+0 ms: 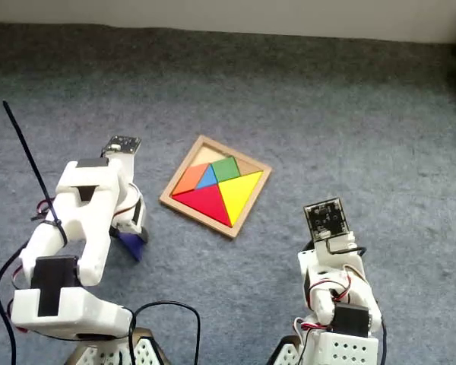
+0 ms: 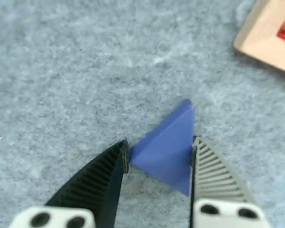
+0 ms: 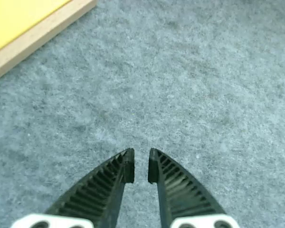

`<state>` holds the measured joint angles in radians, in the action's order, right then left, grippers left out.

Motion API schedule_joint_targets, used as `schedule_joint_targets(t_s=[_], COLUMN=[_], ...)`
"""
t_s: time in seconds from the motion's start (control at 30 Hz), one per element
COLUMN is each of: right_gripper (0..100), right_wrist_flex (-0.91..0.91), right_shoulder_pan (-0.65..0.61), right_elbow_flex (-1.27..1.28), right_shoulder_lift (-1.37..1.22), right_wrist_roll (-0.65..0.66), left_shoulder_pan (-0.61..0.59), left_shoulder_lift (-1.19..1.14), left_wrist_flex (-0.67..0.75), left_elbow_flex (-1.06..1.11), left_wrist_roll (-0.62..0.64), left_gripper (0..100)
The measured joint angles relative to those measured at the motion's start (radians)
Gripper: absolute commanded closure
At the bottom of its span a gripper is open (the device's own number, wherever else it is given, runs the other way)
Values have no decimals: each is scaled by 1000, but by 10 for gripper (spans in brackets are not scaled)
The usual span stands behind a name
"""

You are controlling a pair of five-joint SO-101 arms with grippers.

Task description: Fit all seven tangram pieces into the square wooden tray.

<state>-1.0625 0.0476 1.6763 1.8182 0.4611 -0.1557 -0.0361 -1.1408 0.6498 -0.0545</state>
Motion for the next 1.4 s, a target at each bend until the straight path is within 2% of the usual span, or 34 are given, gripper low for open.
schedule_joint_targets(t_s=[0.17, 0.5, 0.8, 1.2, 1.4], right_gripper=[932, 932, 932, 932, 932], right_wrist_flex=[0, 0, 0, 0, 0], right_shoulder_pan=[0, 0, 0, 0, 0], right_elbow_flex=[0, 0, 0, 0, 0], right_shoulder_lift=[0, 0, 0, 0, 0], right_wrist_roll=[0, 0, 0, 0, 0], left_shoulder_pan=[2, 11, 126, 178, 278], left_shoulder_lift=[0, -2, -2, -2, -6], left_wrist_flex=[-20, -150, -230, -319, -319], left_elbow_flex=[-25, -178, -278, -523, -626], left_wrist_roll=[0, 0, 0, -2, -75], left_gripper=[829, 829, 829, 829, 826])
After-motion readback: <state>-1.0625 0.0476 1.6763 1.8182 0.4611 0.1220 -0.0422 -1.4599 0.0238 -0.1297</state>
